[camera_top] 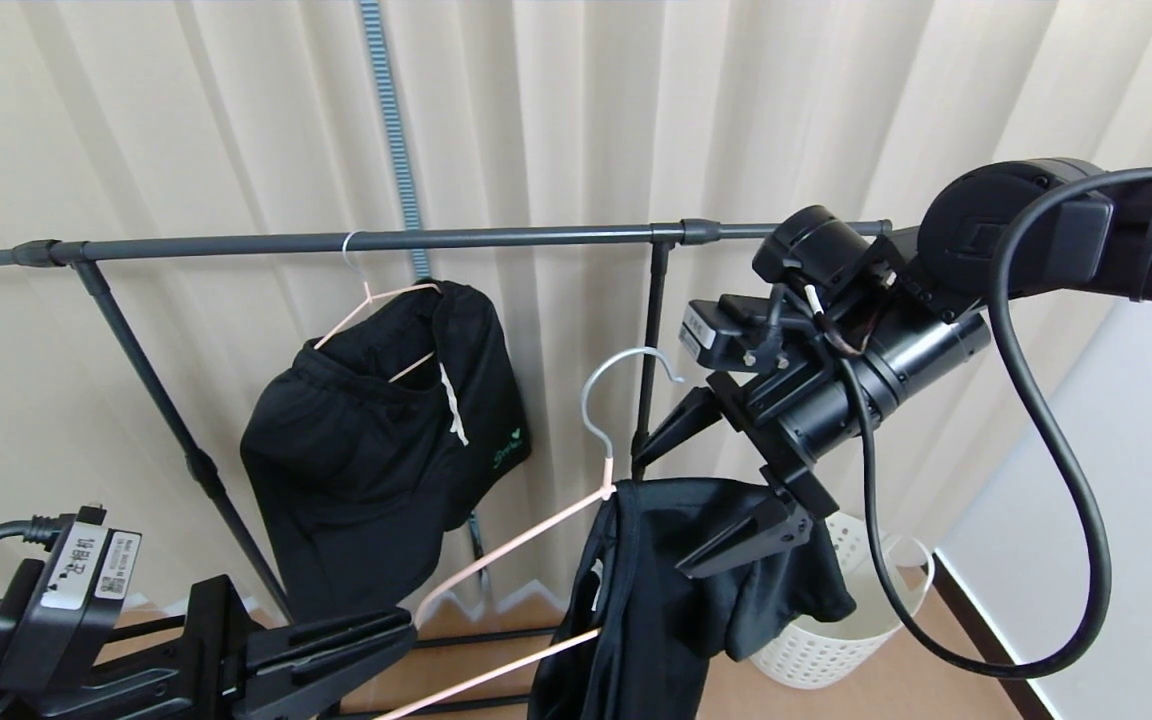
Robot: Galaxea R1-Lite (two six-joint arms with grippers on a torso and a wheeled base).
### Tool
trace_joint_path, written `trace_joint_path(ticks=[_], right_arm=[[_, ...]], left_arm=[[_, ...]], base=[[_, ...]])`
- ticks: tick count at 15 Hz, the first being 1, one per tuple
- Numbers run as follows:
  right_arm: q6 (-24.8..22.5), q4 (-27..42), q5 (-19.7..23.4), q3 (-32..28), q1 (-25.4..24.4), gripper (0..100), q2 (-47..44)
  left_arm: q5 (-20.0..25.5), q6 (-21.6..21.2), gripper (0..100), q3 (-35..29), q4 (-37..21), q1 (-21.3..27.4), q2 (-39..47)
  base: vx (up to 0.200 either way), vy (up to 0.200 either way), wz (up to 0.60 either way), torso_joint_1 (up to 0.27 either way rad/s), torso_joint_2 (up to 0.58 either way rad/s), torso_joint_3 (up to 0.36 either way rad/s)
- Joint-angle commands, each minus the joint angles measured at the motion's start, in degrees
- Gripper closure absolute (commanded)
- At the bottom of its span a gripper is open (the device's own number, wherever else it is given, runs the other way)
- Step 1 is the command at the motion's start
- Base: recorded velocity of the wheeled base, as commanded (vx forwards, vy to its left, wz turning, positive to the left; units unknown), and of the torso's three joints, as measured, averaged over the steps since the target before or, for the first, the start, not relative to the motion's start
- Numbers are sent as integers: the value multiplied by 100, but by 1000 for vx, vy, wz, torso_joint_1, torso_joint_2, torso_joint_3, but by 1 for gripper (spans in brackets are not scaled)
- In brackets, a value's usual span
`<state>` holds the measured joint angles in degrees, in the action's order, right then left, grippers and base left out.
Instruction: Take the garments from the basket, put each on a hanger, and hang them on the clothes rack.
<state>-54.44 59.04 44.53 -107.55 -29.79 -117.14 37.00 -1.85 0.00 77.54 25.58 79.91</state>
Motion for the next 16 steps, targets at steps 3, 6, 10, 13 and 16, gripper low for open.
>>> trace_joint_path(ticks=[3, 6, 10, 13, 16], right_arm=[[83, 2, 3, 58, -132, 100, 7], [83, 2, 3, 76, -132, 100, 7], [83, 2, 3, 93, -123, 100, 51], [74, 11, -6, 102, -114, 100, 77], [74, 2, -15, 102, -106, 100, 183]], left_arm=[[0, 10, 100, 0, 6, 0, 25], [0, 18, 100, 0, 6, -18, 25], [0, 80, 100, 0, 15, -26, 16], [0, 97, 100, 0, 15, -18, -10], [0, 106, 0, 0, 15, -18, -2]], base=[[0, 0, 0, 0, 0, 0], [0, 0, 0, 0, 0, 0], [0, 0, 0, 0, 0, 0], [0, 0, 0, 0, 0, 0], [0, 0, 0, 0, 0, 0]])
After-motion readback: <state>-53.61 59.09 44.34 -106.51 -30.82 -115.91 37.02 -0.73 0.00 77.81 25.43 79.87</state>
